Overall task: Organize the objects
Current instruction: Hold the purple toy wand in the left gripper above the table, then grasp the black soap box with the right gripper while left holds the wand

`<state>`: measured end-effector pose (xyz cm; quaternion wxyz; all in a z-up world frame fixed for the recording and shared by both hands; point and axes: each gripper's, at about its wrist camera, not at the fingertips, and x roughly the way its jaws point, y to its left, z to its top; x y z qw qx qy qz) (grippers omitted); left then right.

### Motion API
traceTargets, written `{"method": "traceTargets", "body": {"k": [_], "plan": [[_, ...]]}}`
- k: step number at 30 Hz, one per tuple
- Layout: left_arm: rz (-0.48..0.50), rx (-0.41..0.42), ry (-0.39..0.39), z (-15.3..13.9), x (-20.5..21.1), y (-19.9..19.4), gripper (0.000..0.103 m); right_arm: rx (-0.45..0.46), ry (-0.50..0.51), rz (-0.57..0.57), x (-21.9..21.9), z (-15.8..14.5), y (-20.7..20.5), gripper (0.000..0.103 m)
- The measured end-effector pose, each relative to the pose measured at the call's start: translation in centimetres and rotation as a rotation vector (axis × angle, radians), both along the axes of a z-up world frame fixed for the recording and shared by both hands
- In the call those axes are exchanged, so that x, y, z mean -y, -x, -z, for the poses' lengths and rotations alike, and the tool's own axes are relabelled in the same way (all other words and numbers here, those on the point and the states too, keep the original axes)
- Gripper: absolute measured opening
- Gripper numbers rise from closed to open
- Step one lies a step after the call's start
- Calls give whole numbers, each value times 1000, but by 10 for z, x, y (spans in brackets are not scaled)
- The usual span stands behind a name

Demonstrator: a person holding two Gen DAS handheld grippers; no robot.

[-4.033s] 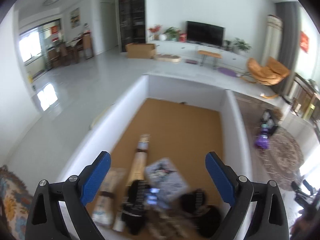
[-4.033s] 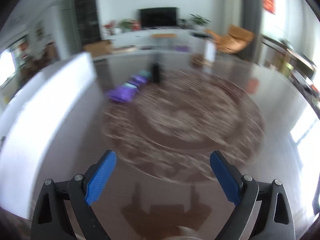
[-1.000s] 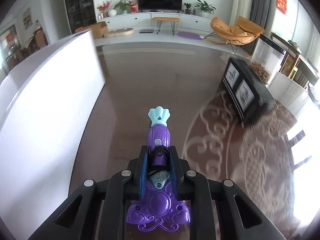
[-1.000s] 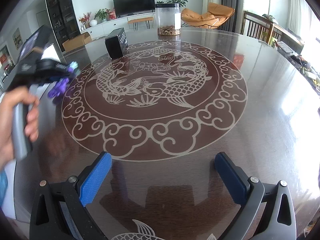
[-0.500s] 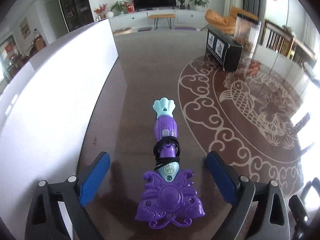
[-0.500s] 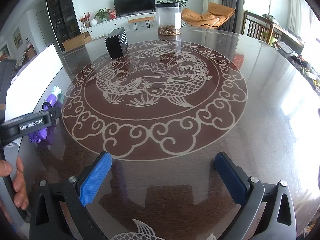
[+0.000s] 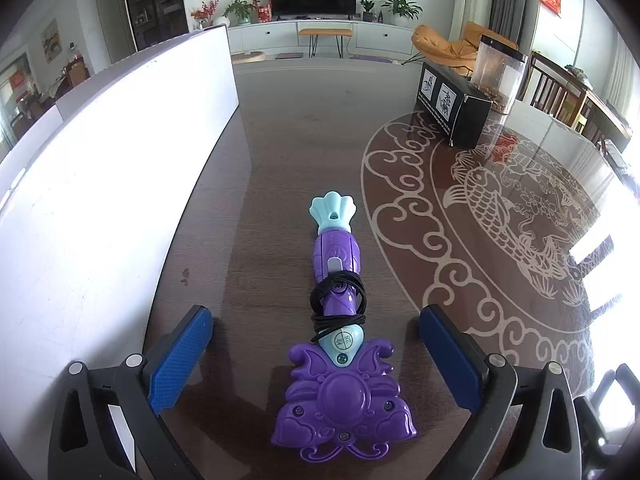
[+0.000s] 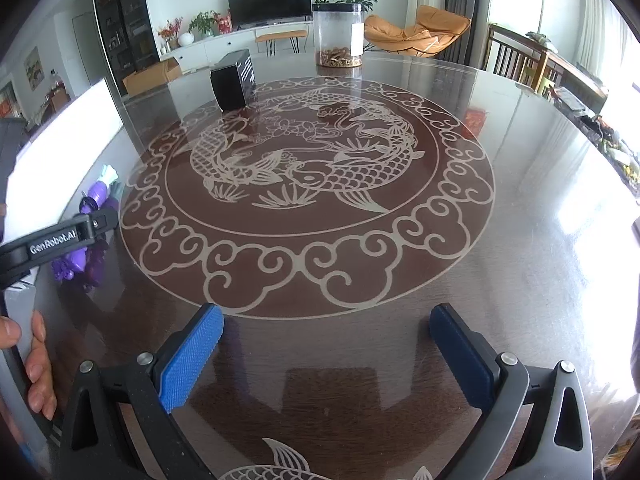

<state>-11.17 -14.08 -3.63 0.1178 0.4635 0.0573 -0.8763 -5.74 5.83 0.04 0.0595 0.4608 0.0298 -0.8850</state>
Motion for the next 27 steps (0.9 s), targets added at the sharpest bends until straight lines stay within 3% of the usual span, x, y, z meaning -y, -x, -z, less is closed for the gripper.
{"method": "traceTargets", "body": {"k": [6, 10, 15, 19, 21, 24, 27], "plan": [[0, 0, 0, 0, 0, -1, 103, 11, -9, -15, 1, -1, 4, 103], [-1, -1, 0, 0, 0, -1, 103, 115, -25, -121, 19, -8, 57, 103], [-1, -1, 0, 0, 0, -1, 103, -32, -34, -253, 73, -53, 131, 103], [-2, -1, 0, 0, 0, -2, 103, -78, -42, -290, 121, -67, 185, 103], [-3, -1, 0, 0, -4, -2, 103, -55, -48, -281, 134, -62, 209, 100], [-3, 0, 1, 0, -4, -2, 103, 43, 19, -253, 132, -46, 245, 36], [-4, -1, 1, 0, -4, -2, 103, 88, 227, -193, 98, -41, 248, 35]]}}
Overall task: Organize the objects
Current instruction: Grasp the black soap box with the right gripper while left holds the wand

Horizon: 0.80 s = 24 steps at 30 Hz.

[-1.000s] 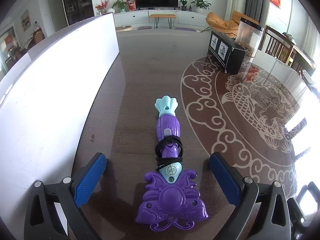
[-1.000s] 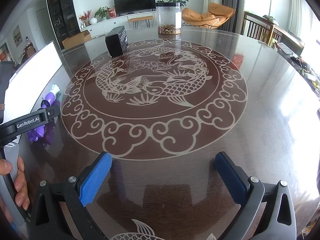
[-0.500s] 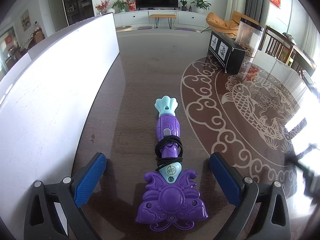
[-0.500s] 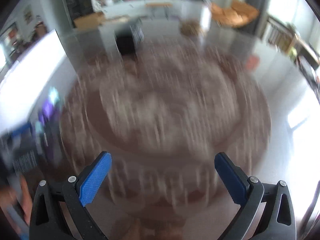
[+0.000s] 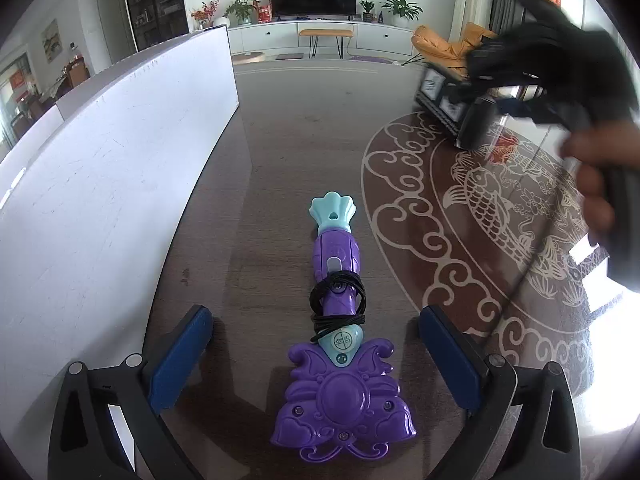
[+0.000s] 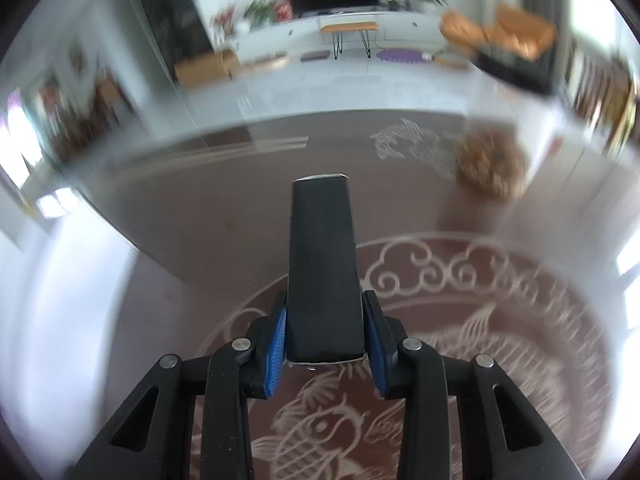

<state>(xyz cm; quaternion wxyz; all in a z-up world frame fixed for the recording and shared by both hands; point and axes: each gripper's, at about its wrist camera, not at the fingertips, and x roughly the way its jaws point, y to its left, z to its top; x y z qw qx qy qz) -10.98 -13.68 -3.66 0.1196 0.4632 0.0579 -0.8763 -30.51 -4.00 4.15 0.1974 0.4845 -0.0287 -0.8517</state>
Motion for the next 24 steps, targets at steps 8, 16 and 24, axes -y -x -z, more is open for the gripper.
{"method": "traceTargets", "body": {"k": [8, 16, 24], "plan": [[38, 5, -14, 0, -2, 5, 103, 221, 446, 144, -146, 35, -118, 40], [83, 23, -48, -7, 3, 22, 88, 108, 170, 178, -196, 30, -206, 82], [97, -29, -5, -14, -12, 20, 21, 150, 142, 215, -183, 17, -182, 88]]}}
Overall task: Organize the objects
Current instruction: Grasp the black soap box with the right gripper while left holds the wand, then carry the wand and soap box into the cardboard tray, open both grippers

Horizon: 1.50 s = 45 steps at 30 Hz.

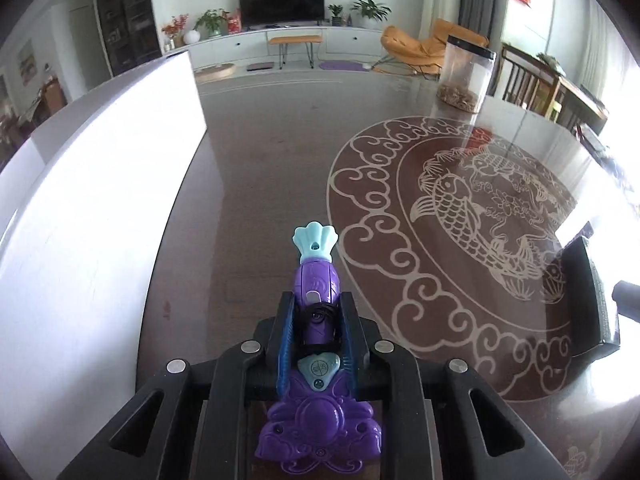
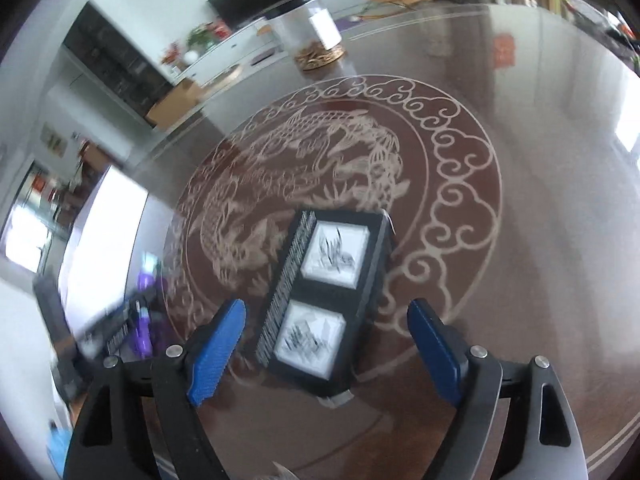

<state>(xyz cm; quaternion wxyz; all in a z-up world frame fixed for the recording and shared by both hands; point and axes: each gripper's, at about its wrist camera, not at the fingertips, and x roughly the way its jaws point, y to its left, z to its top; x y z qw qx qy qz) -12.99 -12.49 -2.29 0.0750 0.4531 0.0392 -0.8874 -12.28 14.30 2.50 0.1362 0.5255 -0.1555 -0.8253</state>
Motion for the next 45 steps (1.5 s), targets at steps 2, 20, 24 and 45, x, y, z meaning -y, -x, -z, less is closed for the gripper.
{"method": "traceTargets", "body": {"k": [2, 20, 24, 45], "plan": [[-9, -24, -17, 0, -2, -9, 21, 41, -37, -8, 19, 4, 15, 90], [130, -511, -123, -123, 3, -170, 20, -203, -194, -119, 69, -75, -83, 59], [109, -598, -154, -163, 29, -206, 20, -275, -166, -190, 104, -111, -98, 59], [-209, -35, -156, -107, 254, -197, 21, -172, -50, -787, 407, -114, -164, 61]]}}
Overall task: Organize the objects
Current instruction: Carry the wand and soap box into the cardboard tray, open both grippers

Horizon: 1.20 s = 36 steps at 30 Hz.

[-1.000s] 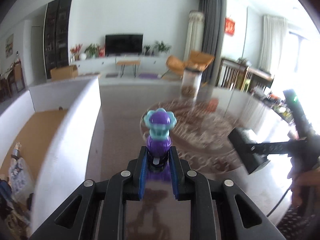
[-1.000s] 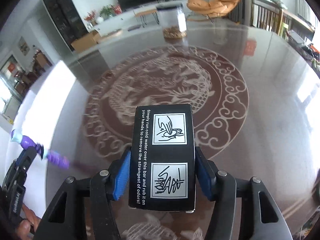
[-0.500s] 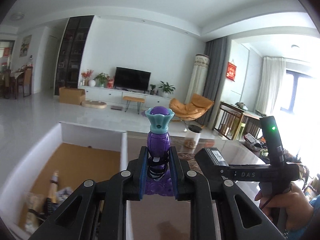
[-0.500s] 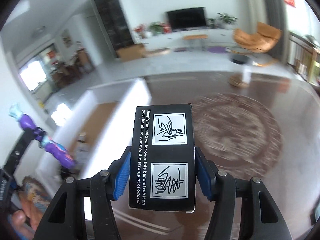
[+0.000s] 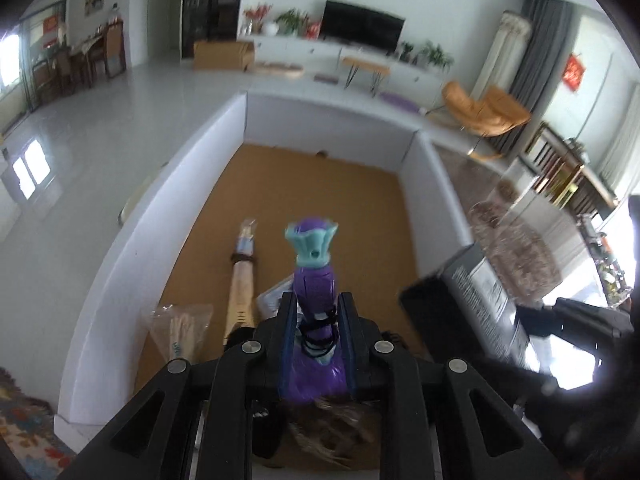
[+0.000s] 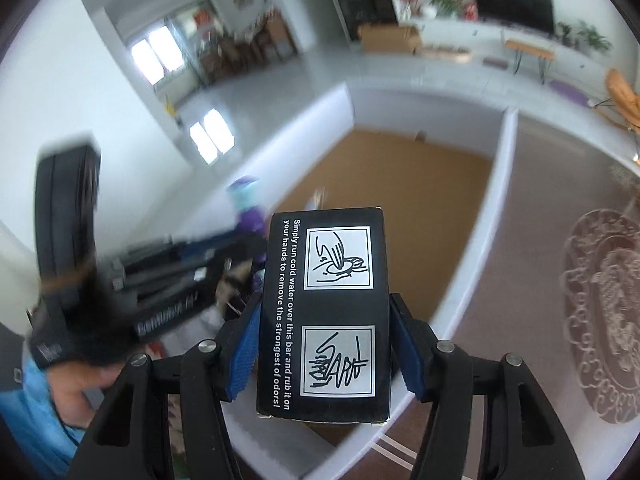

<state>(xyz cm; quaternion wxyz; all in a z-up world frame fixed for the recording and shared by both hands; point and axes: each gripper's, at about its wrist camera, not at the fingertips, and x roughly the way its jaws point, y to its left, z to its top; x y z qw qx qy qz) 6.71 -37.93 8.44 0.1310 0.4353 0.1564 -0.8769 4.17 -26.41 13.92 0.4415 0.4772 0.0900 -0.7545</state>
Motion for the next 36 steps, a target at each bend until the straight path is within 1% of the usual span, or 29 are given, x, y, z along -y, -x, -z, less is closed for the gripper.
{"method": "traceTargets", "body": {"k": [1, 3, 4, 5, 7, 9, 10, 12, 13, 15, 18, 20, 21, 22, 24, 28, 30, 33, 36], "plan": [[-9, 17, 1, 4, 4, 4, 22, 13, -16, -9, 7, 11, 3, 62], [-27, 39, 7, 10, 7, 9, 37, 26, -22, -10, 13, 22, 8, 62], [-37, 40, 16, 12, 7, 10, 56, 36, -17, 1, 13, 25, 12, 62], [-46, 35, 30, 12, 6, 9, 72, 43, -8, 11, 11, 25, 14, 63], [-65, 7, 98, 4, 3, 2, 79, 32, 1, 32, 3, 20, 17, 71], [-76, 3, 175, -1, -5, -5, 84, 1, -3, 45, -3, 11, 19, 74], [-85, 2, 215, -6, -12, -8, 88, -10, -8, 47, -4, 7, 20, 77], [-95, -30, 224, -24, -19, -16, 93, -29, -25, 49, -8, -3, 17, 82], [-104, -46, 217, -30, -20, -21, 99, -40, -35, 44, -10, -8, 16, 83], [-132, -66, 180, -42, -23, -36, 100, -60, -56, 35, -15, -16, 12, 84], [-177, -102, 133, -51, -23, -54, 100, -74, -72, 35, -21, -22, 6, 87], [-197, -96, 122, -54, -20, -63, 100, -83, -83, 40, -24, -24, 6, 88], [-216, -84, 130, -55, -19, -66, 100, -91, -92, 38, -24, -25, 5, 88], [-250, -48, 154, -53, -16, -68, 100, -98, -97, 36, -24, -26, 5, 88], [-277, -7, 174, -51, -15, -69, 100, -112, -110, 31, -18, -26, 3, 88], [-265, 61, 178, -37, -15, -65, 100, -126, -130, 6, -11, -22, -4, 88], [-263, 63, 180, -34, -16, -65, 100, -128, -140, -5, -9, -20, -7, 88], [-258, 64, 214, -33, -21, -63, 100, -141, -155, -16, -7, -17, -11, 88], [-249, 60, 228, -34, -25, -62, 100, -139, -155, -12, -8, -15, -10, 88]]}}
